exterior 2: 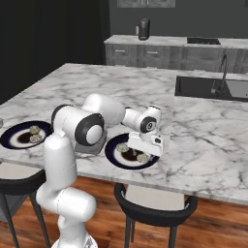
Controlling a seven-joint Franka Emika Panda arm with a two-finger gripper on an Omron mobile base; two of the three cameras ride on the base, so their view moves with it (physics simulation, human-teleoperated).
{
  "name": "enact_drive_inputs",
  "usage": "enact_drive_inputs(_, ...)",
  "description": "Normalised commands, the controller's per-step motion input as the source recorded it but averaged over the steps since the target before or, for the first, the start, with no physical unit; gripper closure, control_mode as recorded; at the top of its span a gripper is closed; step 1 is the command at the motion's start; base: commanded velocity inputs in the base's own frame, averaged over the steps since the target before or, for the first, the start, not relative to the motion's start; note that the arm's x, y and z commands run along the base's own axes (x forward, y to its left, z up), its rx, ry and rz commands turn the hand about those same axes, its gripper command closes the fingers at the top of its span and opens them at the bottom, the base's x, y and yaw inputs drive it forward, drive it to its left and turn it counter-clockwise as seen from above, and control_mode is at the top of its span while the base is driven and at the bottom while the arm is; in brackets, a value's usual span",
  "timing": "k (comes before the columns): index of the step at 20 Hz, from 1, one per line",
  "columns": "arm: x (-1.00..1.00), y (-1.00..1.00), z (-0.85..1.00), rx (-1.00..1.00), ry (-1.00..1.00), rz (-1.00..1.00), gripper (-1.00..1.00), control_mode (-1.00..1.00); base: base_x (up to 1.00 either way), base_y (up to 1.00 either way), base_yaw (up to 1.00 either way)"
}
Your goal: Place two dumplings into each of the tupperware containers and then place the containers in the fridge.
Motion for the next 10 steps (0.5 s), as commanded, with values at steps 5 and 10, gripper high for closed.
enact_drive_inputs(5,-0.1,0.1,0.0,0.0,-0.02,0.0,-1.0,-1.0,0.0,0.0,0.0)
enact_drive_inputs(10,0.14,0.07,-0.05,0.0,0.0,0.0,-1.0,-1.0,0.0,0.0,0.0)
